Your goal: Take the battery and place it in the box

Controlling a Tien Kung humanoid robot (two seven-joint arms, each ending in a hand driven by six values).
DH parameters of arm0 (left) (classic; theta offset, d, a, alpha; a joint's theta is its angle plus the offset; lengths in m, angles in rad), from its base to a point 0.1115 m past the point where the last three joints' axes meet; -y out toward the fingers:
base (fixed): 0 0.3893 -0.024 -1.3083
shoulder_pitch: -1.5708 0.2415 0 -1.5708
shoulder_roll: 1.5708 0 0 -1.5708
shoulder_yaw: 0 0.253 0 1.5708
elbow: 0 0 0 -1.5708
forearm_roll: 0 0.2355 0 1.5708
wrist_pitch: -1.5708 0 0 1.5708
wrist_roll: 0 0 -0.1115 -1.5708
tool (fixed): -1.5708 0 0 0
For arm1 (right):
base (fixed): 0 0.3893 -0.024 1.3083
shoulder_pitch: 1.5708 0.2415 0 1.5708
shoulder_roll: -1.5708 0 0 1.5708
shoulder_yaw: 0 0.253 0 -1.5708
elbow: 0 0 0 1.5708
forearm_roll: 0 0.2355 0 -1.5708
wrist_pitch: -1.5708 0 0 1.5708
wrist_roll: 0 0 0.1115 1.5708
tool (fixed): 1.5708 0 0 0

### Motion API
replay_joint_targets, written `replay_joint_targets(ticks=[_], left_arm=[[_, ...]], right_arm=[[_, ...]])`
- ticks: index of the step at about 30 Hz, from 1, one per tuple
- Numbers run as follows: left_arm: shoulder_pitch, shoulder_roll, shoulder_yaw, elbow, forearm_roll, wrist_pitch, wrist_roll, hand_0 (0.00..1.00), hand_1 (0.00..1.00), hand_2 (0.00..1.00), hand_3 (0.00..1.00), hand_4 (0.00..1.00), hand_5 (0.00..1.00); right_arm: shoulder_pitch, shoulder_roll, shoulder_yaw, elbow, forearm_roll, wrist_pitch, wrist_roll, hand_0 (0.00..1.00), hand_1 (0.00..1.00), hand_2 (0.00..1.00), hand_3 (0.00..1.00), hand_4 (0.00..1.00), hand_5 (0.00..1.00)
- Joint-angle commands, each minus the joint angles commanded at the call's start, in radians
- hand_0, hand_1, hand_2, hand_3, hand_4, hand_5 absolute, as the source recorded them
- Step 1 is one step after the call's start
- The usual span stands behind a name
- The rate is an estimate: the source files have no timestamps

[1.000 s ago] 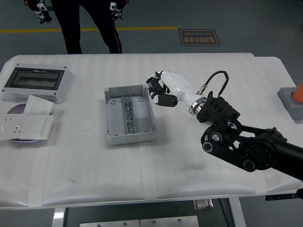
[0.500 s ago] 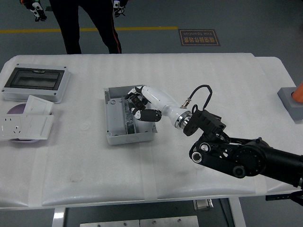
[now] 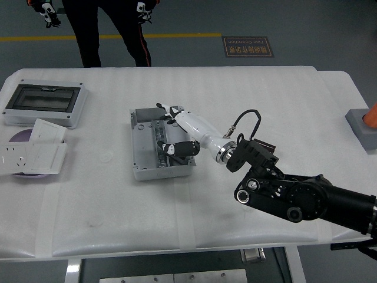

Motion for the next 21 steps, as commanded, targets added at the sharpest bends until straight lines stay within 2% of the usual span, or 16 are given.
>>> replay_joint_targets(ticks=[1,4,8,12,13,18,19,21], left_arm=[[0.0,0.0,-0.001,0.0,0.001,-0.001,0.001,0.512,0.637,0.492,0.46,0.526,0.481],[0.0,0.0,0.001,0.0,-0.002,-0.001,0.002,0.512,0.637,0.492,0.46,0.526,0.481],[0.002,-0.001,0.009,0.001,-0.015,0.001,-0.001,0.512,0.637,0.485,0.46,0.521,0.478],[0.004,-0.001,0.011,0.0,-0.019,0.002,0.001,0.512,0.637,0.485,0.46,0.521,0.478],[0.004,0.0,0.011,0.0,-0.019,0.002,0.001,0.511,0.636,0.479,0.455,0.503,0.475],[0.002,0.0,0.013,0.001,-0.018,0.004,-0.001,0.511,0.636,0.479,0.455,0.503,0.475],[0.001,0.0,0.011,0.001,-0.016,0.004,-0.001,0.511,0.636,0.48,0.454,0.488,0.472],[0.002,-0.002,0.01,0.0,-0.011,0.003,0.0,0.511,0.636,0.48,0.454,0.488,0.472]], right_arm=[[0.001,-0.008,0.007,-0.004,0.0,0.001,-0.002,0.998,0.82,0.859,0.998,0.83,0.351],[0.001,-0.044,0.04,-0.016,-0.015,0.007,-0.014,0.998,0.82,0.859,0.998,0.83,0.351],[-0.018,-0.123,0.122,-0.039,-0.09,0.038,-0.066,0.998,0.807,0.854,0.998,0.834,0.355],[-0.041,-0.207,0.164,-0.044,-0.178,0.12,-0.15,0.998,0.807,0.854,0.998,0.834,0.355],[-0.048,-0.225,0.167,-0.037,-0.199,0.141,-0.169,0.998,0.801,0.851,0.998,0.857,0.382],[-0.122,-0.3,0.202,0.04,-0.307,0.252,-0.262,0.998,0.801,0.851,0.998,0.857,0.382],[-0.141,-0.311,0.212,0.061,-0.33,0.272,-0.273,0.998,0.826,0.907,0.998,0.869,0.428],[-0.17,-0.325,0.229,0.097,-0.371,0.295,-0.283,0.998,0.826,0.907,0.998,0.869,0.428]])
